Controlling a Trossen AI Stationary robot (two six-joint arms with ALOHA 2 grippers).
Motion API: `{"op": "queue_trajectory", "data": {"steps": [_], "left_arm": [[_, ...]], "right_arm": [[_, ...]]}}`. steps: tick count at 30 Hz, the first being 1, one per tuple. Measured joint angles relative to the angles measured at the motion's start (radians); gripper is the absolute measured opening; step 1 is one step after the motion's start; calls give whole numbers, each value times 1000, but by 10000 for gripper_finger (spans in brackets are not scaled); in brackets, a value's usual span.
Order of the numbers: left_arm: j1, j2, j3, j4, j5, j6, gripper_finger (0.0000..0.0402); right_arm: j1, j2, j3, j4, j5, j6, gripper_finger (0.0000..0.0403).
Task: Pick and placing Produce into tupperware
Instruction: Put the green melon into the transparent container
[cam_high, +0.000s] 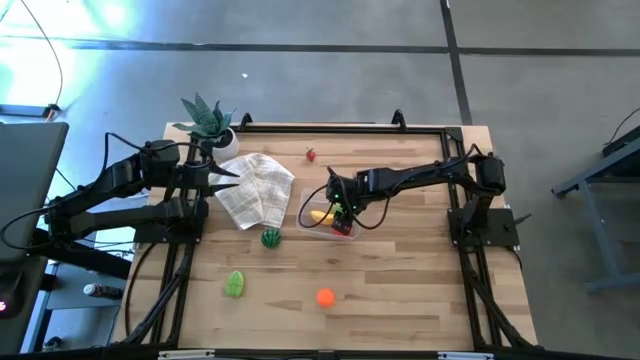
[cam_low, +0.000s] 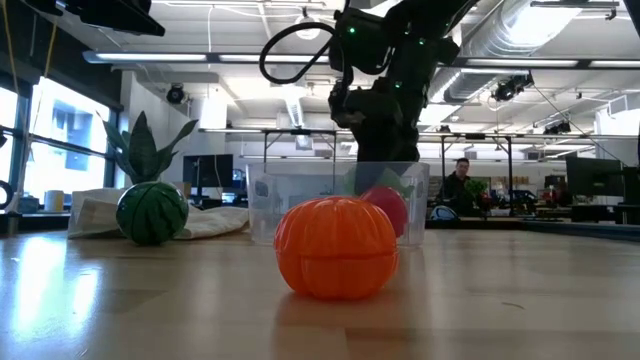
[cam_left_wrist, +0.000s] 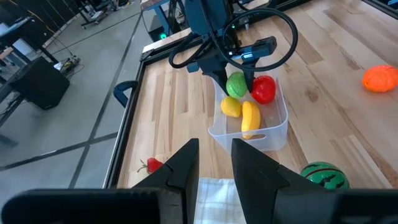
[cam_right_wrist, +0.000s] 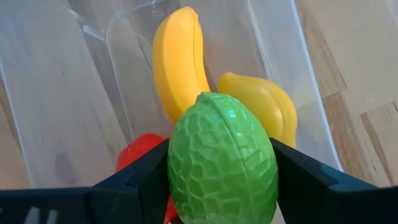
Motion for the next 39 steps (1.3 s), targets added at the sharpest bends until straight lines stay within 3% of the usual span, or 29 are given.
{"op": "queue_trajectory", "data": {"steps": [39], "left_arm": [[0,0,0,0,0,0,85]], "right_arm": [[13,40,0,49,-2,-3,240]]}}
